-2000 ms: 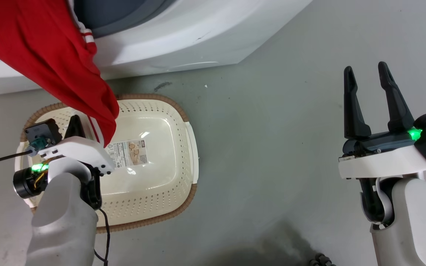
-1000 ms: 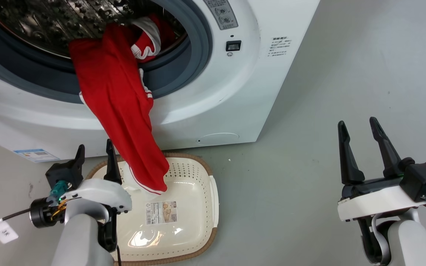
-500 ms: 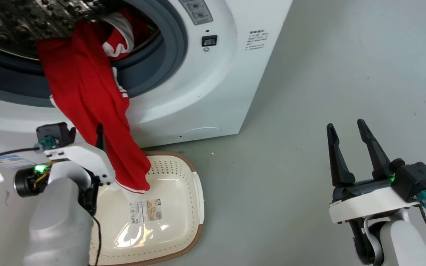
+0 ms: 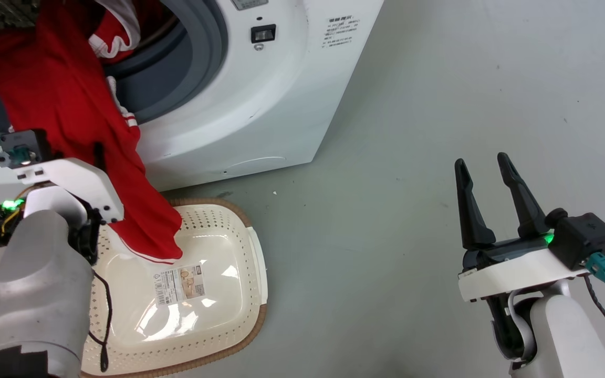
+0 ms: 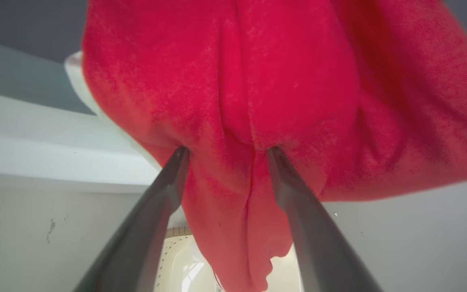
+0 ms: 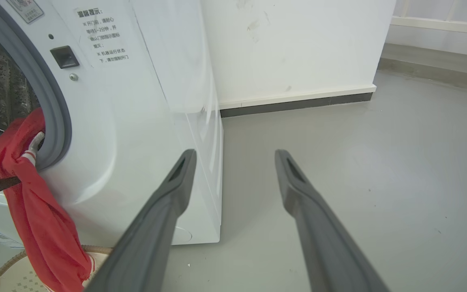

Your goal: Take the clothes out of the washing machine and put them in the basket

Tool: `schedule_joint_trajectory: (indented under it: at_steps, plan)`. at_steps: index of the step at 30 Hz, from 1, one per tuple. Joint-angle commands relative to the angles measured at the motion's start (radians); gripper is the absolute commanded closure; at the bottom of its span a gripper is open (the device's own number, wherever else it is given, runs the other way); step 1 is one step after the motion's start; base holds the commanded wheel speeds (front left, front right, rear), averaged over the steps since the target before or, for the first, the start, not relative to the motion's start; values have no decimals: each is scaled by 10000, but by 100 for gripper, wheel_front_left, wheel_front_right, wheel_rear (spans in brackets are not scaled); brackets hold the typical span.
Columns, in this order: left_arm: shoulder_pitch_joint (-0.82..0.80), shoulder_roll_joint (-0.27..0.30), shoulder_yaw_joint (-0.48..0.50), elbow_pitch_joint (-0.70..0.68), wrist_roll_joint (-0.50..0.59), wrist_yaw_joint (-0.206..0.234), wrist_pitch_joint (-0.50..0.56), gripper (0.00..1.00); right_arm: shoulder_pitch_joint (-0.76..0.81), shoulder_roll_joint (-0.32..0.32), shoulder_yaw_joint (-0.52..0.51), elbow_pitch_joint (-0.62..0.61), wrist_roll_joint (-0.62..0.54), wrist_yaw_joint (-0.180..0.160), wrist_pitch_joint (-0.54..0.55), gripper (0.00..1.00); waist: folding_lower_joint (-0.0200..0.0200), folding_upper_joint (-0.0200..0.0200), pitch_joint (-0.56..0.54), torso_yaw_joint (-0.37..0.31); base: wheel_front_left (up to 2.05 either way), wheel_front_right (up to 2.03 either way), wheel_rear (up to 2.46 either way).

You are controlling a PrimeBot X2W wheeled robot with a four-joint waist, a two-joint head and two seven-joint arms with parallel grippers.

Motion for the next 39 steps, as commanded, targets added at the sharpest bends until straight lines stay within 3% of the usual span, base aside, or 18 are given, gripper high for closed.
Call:
schedule_joint_trajectory:
  at_steps: [1,12,13,14,15,30,39]
  plan:
    - [-146,75,6,48,-38,28,-11,0,-112,16,23,51,71,-7,-45,0,0,0,75,-69,0,0,0]
    - [-1050,489,-80,628,-91,282,-300,0,-336,16,77,123,127,-7,-63,0,0,0,229,-191,0,0,0]
    - [-1093,492,-98,671,-103,289,-335,28,-348,16,72,111,122,-7,-64,0,0,0,228,-192,0,0,0]
    - [-1123,491,-112,721,-113,287,-377,93,-353,16,66,104,116,-7,-63,0,0,0,225,-193,0,0,0]
    - [-1127,486,-124,763,-124,287,-437,100,-351,16,58,106,113,-7,-64,0,0,0,210,-190,0,0,0]
    - [42,17,11,746,-559,115,-1678,100,120,16,-129,294,-262,-7,-65,0,0,0,-833,263,0,0,0]
    - [1747,-497,126,-1980,-398,243,-1751,100,558,14,-336,186,-559,-7,50,0,0,0,-1811,785,0,0,0]
